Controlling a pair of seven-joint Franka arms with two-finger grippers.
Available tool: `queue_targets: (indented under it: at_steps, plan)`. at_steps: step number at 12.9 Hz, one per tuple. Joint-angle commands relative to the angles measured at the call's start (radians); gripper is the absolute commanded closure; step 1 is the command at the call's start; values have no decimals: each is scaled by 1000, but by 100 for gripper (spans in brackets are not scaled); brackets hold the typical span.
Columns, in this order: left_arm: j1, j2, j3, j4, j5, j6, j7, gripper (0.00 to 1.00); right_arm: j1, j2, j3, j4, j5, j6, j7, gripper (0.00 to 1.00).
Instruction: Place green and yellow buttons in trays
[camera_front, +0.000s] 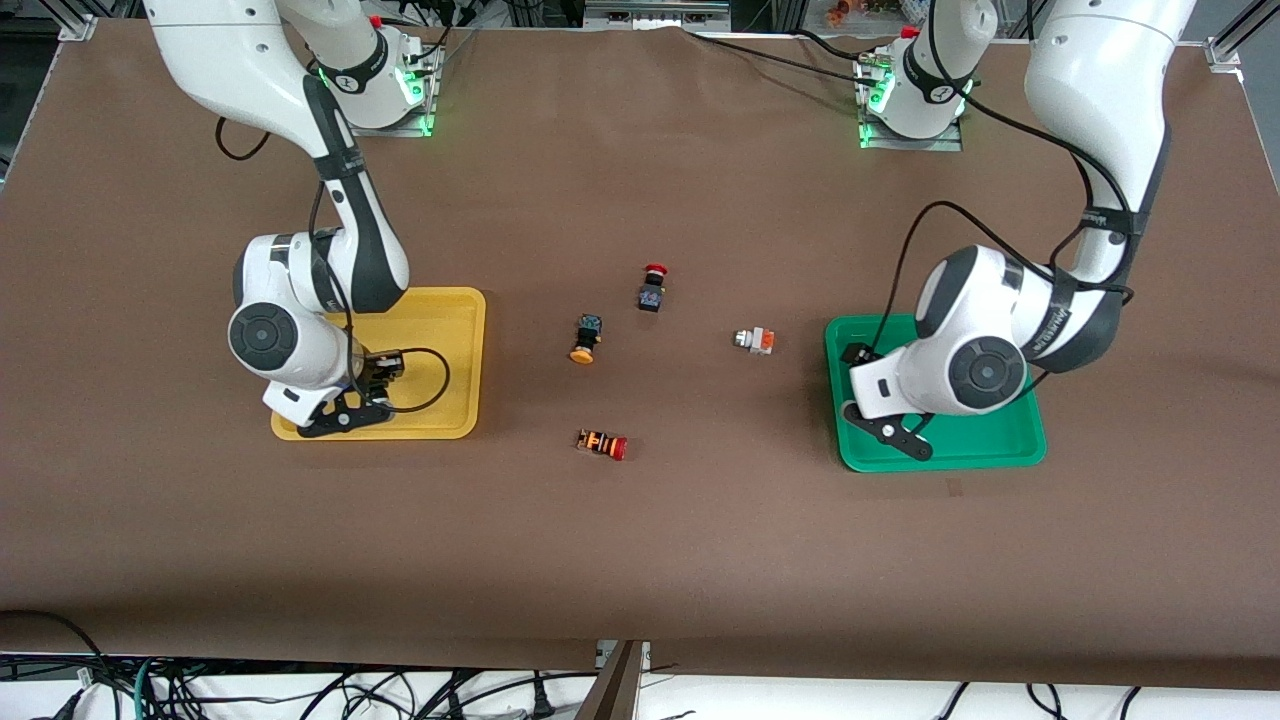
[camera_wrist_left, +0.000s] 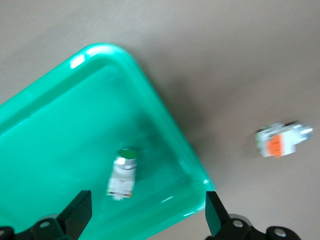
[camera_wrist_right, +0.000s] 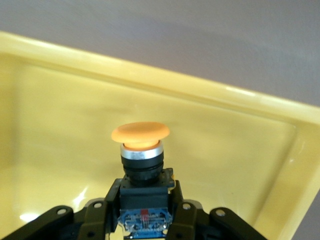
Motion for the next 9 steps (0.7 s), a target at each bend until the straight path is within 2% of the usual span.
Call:
queue_targets:
  at_steps: [1,2,4,7,9]
  plan:
    - [-33,0,-52,-29,2,11,-193,0,5,-29,2,-94,54,85,-18,60]
    - [-76,19,-51,-31,18,16,-215,0,5,-29,2,-91,65,79,-17,44]
    - [-113,36,-52,-66,29,95,-225,0,5,-35,4,-76,66,70,-8,26]
    - [-122,53,-54,-113,30,192,-226,0,16,-48,12,-9,77,-35,44,26]
    - [-147,55,-54,-185,30,290,-226,0,17,-45,54,74,100,-124,113,25]
